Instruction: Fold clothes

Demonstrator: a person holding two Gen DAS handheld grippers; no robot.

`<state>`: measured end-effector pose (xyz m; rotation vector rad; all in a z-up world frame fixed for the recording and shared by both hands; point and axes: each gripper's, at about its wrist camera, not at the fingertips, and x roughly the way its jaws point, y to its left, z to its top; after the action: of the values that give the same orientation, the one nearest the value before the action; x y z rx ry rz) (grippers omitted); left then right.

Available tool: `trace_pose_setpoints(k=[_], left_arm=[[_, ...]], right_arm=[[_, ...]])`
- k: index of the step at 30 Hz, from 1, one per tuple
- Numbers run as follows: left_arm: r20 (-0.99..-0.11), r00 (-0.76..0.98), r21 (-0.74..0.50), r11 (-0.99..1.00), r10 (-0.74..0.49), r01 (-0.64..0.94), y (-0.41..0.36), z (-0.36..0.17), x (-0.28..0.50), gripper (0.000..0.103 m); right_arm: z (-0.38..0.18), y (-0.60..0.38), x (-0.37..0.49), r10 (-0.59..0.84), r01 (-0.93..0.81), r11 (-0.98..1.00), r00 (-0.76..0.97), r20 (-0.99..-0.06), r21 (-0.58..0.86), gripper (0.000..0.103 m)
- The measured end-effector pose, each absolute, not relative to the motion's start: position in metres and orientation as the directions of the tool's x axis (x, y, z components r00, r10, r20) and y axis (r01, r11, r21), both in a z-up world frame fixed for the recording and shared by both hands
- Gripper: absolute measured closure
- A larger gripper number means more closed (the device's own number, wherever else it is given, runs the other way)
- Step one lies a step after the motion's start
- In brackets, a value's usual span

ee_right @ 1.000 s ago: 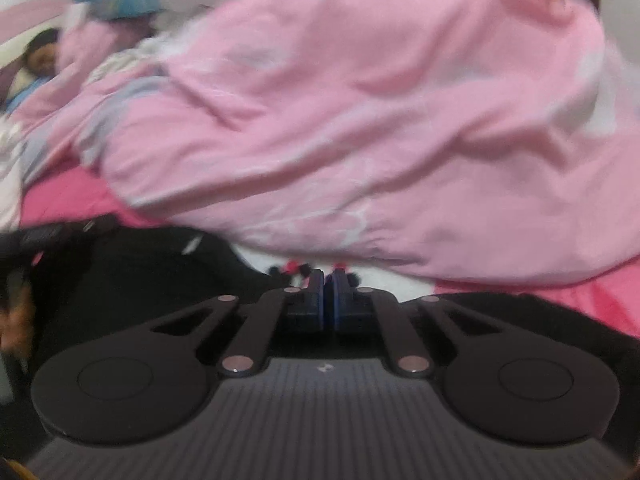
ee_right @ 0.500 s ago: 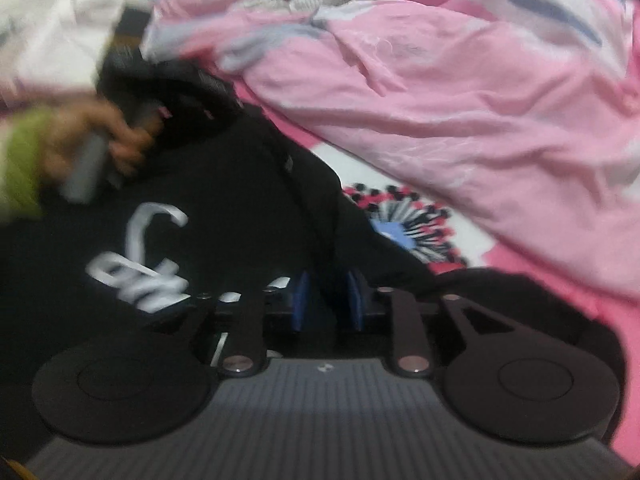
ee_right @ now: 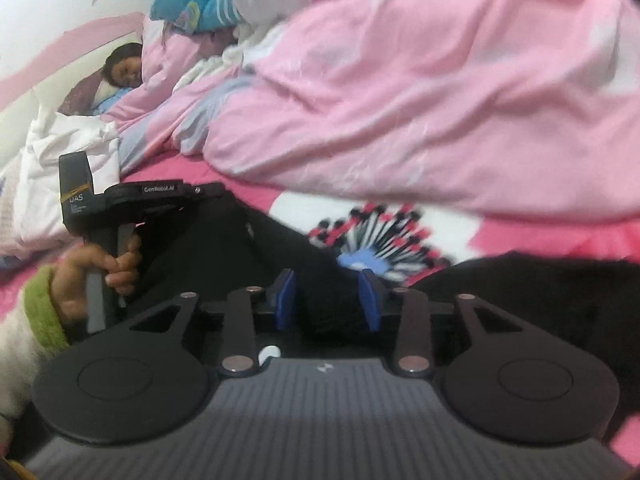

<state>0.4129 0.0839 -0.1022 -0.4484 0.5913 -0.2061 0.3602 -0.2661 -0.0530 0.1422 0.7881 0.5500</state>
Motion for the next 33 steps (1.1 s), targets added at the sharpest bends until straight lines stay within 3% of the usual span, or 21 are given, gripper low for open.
trace_pose_setpoints(k=[1, 2, 3, 9, 15, 19, 25, 28, 30, 33], left_arm=[[-0.490, 0.814, -0.462, 0.885, -0.312, 0.061, 0.084, -0.102, 0.413, 0.098], [-0.487, 0.816, -0.462, 0.885, -0.312, 0.063, 0.084, -0.102, 0.412, 0.098], [-0.479, 0.819, -0.464, 0.883, -0.315, 0.068, 0.084, -0.101, 0.412, 0.098], [-0.441, 0.834, -0.496, 0.865, -0.331, 0.080, 0.085, -0.091, 0.410, 0.098], [-0.425, 0.861, -0.416, 0.905, -0.280, 0.089, 0.070, -0.082, 0.412, 0.098], [-0.456, 0.858, -0.343, 0.936, -0.236, 0.075, 0.060, -0.086, 0.417, 0.098], [-0.502, 0.839, -0.334, 0.942, -0.210, 0.036, 0.060, -0.095, 0.423, 0.098], [-0.515, 0.832, -0.327, 0.945, -0.207, 0.033, 0.058, -0.096, 0.424, 0.097], [-0.521, 0.828, -0.326, 0.945, -0.208, 0.033, 0.058, -0.096, 0.425, 0.093], [-0.526, 0.822, -0.330, 0.943, -0.217, 0.038, 0.058, -0.095, 0.426, 0.090]], right_arm=[[-0.057, -0.262, 0.363, 0.516, -0.418, 0.851, 0.562, -0.646, 0.317, 0.072], [-0.060, -0.258, 0.365, 0.509, -0.423, 0.854, 0.555, -0.658, 0.304, 0.095], [-0.060, -0.255, 0.364, 0.492, -0.425, 0.862, 0.566, -0.662, 0.276, 0.100], [-0.036, -0.264, 0.360, 0.431, -0.378, 0.901, 0.736, -0.523, 0.211, 0.101], [-0.035, -0.270, 0.381, 0.299, -0.272, 0.954, 0.847, -0.440, 0.125, 0.101], [-0.050, -0.265, 0.405, 0.257, -0.241, 0.966, 0.864, -0.434, 0.092, 0.101], [-0.073, -0.261, 0.430, 0.225, -0.208, 0.974, 0.861, -0.456, 0.088, 0.100], [-0.069, -0.274, 0.439, 0.277, -0.216, 0.959, 0.850, -0.448, 0.183, 0.091], [-0.065, -0.292, 0.445, 0.337, -0.201, 0.923, 0.834, -0.436, 0.329, 0.072], [-0.062, -0.327, 0.447, 0.402, -0.145, 0.818, 0.837, -0.373, 0.557, 0.059]])
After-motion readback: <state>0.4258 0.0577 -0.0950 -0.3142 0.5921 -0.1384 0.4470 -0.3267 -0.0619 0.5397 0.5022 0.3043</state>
